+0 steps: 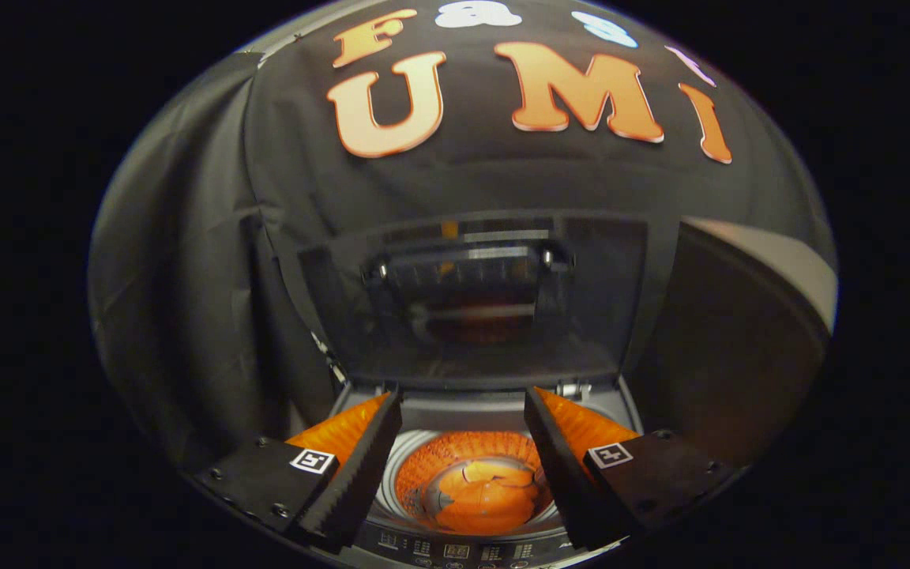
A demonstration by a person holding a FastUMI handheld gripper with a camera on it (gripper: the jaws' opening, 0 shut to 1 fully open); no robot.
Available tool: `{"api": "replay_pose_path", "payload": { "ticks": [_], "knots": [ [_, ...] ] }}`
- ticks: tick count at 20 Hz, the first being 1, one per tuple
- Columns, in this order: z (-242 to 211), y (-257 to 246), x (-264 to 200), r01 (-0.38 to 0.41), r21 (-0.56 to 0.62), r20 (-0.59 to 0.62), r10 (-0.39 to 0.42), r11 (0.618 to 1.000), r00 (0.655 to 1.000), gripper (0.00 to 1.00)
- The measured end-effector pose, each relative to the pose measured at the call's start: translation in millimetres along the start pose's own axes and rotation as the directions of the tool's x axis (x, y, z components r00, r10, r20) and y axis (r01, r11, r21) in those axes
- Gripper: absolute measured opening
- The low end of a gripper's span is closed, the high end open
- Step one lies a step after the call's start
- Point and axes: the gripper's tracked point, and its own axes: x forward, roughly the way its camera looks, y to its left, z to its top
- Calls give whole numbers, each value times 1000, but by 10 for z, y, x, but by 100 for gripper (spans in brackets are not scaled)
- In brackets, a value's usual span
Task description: Put the clothes into the washing machine and then close the washing machine lid.
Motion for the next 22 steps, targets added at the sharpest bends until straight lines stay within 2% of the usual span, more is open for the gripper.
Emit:
{"api": "replay_pose_path", "payload": {
  "ticks": [3,8,11,13,17,22],
  "knots": [
    [565,75,-193,-9,2,109,9,1000,994,100],
    [1236,-90,-177,-1,-26,219,7,1000,976,100],
    [1616,-217,-15,-3,-14,234,6,1000,972,100],
    [1827,-349,306,22,-14,226,-18,1000,974,100],
    [1780,-469,856,45,-64,155,-35,997,987,100],
    [1594,-541,1257,60,-62,93,-55,996,994,100]
  ]
}}
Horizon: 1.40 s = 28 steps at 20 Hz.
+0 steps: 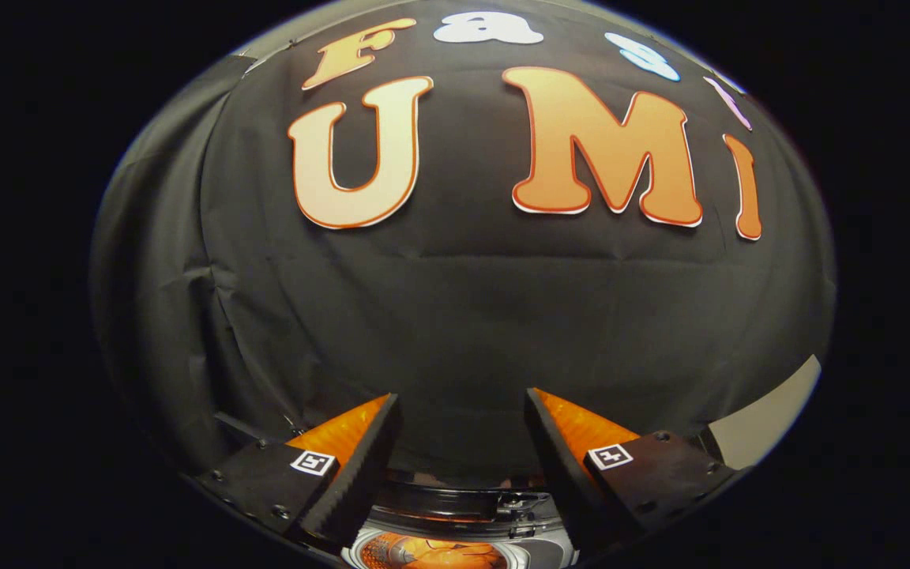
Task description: Put the clothes into the washing machine and then close the washing machine lid.
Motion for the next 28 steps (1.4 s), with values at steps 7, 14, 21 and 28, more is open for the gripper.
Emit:
{"api": "replay_pose_path", "payload": {
  "ticks": [7,14,21,28],
  "knots": [
    [-228,-102,271,18,29,-35,-17,999,999,100],
    [-219,-105,137,35,26,6,-35,999,999,99],
    [-275,-84,-51,19,27,35,-20,999,999,99],
    [-430,-37,-482,13,13,74,-14,1000,997,99]
  ]
}}
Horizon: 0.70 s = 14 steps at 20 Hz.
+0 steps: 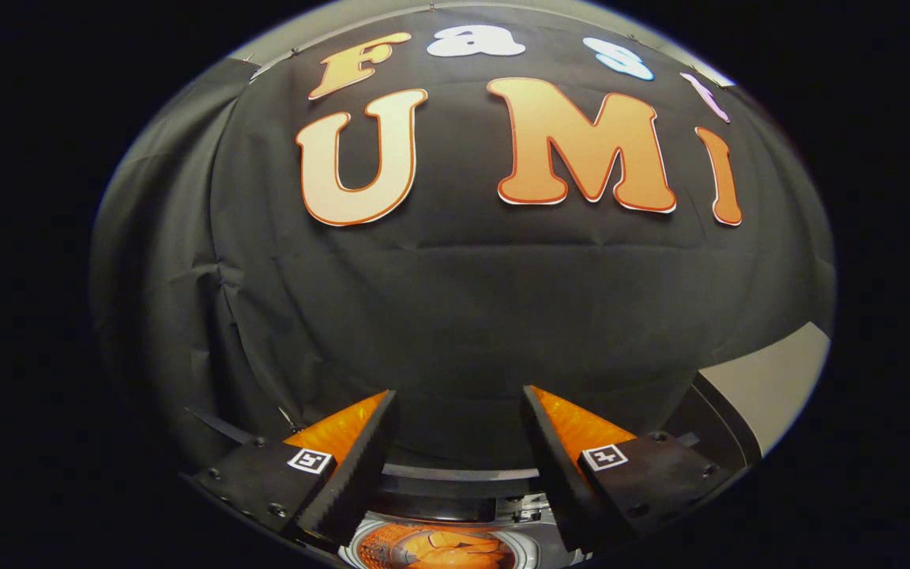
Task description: Put the clothes into the washing machine and then close the washing machine lid.
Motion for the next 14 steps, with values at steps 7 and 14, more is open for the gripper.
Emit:
{"api": "replay_pose_path", "payload": {
  "ticks": [7,14],
  "knots": [
    [-138,34,-293,-10,-12,25,11,1000,1000,99],
    [-354,62,-577,-15,-15,35,16,1000,999,99]
  ]
}}
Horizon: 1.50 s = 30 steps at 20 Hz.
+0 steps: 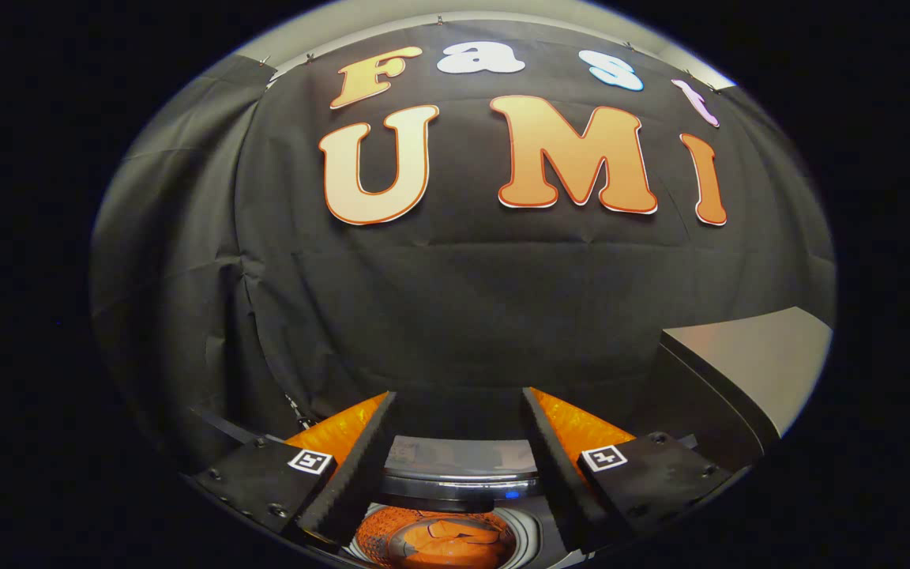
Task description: Put the clothes into the washing machine and then close the washing machine lid.
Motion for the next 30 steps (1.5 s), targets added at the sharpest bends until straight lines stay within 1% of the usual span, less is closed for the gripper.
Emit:
{"api": "replay_pose_path", "payload": {
  "ticks": [3,7,9,12,13,15,21,23,25,27,30],
  "knots": [
    [-62,0,-83,-6,-1,-1,6,1000,1000,99],
    [-235,40,-269,-20,-12,35,21,1000,999,99],
    [-558,-26,-375,2,-34,-22,-3,999,1000,98],
    [-1020,-86,-469,17,3,-89,-17,1000,996,98],
    [-1142,-101,-481,24,8,-112,-23,1000,993,98],
    [-1244,-102,-475,31,15,-134,-29,999,991,98],
    [-1239,-89,-487,31,21,-147,-28,999,989,98],
    [-1259,-140,-482,62,11,-171,-60,998,984,98],
    [-1241,-129,-538,60,5,-188,-58,998,980,99],
    [-1069,-71,-521,46,14,-161,-43,999,986,100],
    [-577,24,-627,26,-5,-97,-26,1000,995,99]
  ]
}}
